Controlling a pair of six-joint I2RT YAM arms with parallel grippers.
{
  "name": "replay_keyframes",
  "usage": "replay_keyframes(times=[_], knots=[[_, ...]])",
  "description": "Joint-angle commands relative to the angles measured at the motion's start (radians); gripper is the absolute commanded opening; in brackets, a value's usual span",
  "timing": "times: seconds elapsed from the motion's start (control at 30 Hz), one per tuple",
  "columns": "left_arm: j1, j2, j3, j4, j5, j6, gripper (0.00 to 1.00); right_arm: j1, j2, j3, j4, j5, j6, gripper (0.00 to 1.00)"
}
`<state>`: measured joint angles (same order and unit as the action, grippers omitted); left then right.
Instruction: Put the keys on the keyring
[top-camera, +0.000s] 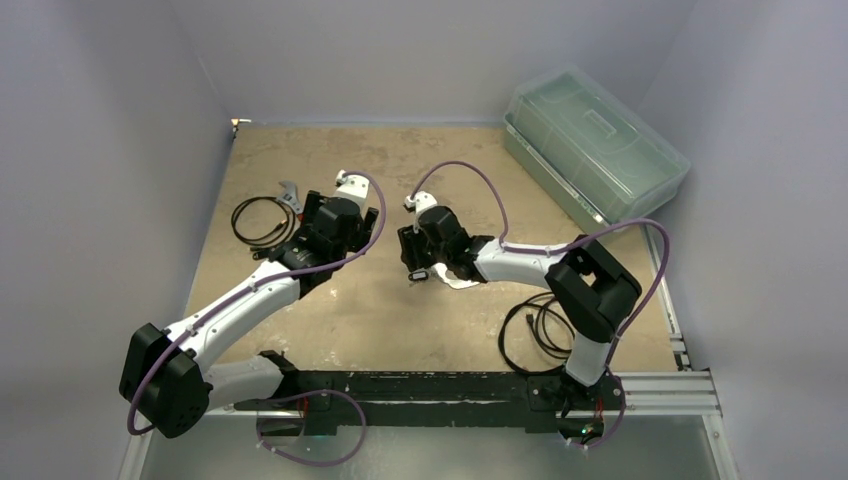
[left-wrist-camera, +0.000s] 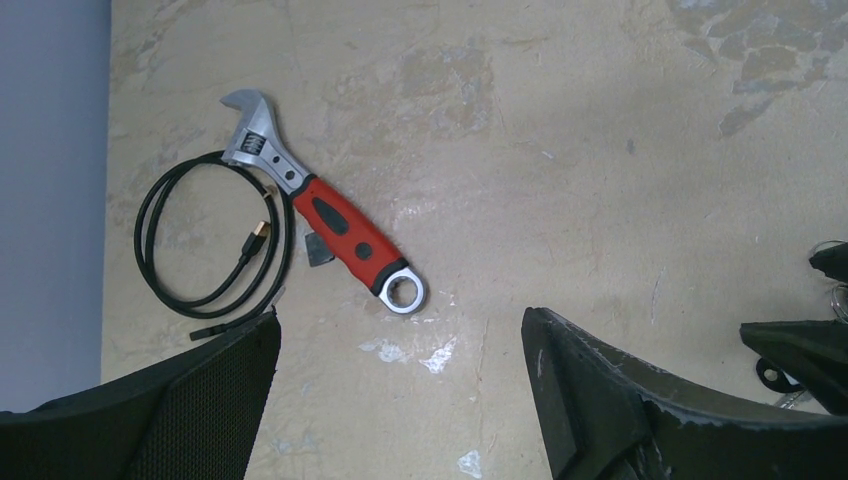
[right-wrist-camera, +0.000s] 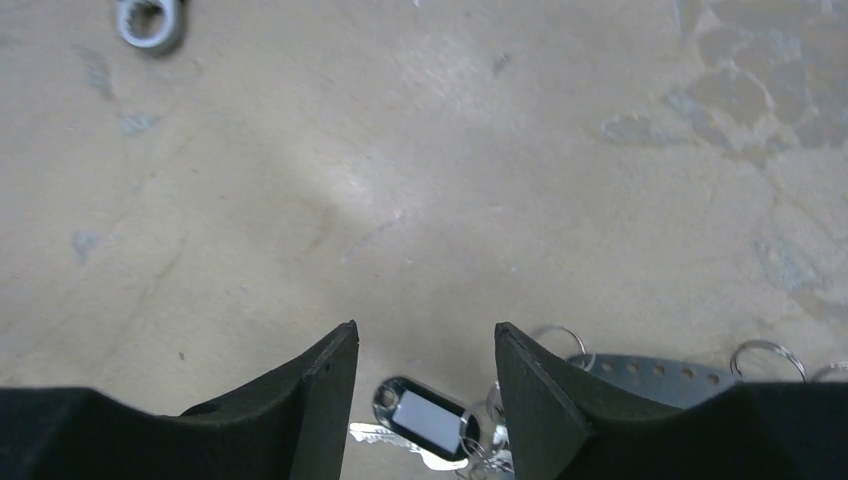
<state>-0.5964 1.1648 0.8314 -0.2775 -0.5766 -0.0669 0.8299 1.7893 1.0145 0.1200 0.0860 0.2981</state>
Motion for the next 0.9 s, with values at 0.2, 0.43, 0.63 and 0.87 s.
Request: replay_keyframes(times=[0.2,0.43,0.63,0.87], knots=[[0.006,-0.019,-0.007,0.03,-0.043,0.005,0.89,-0.006,-0.072,0.024,-0.07,0.213,0.053,0.64],[0.006,-0.009,-0.001,0.032,-0.035,0.007,0.89,-0.015,-0.142,-0.101,-0.104,0.259,0.23,0.9],[0.006,-0.002,0.002,0.032,-0.028,0.007,0.89,-0.042,-0.079,-0.104,-0.044,0.119,0.295,0.95],[0.006,-0.007,0.0,0.029,-0.035,0.01,0.89,-0.048,-0.001,-0.049,-0.006,0.029,0.303,0.94]])
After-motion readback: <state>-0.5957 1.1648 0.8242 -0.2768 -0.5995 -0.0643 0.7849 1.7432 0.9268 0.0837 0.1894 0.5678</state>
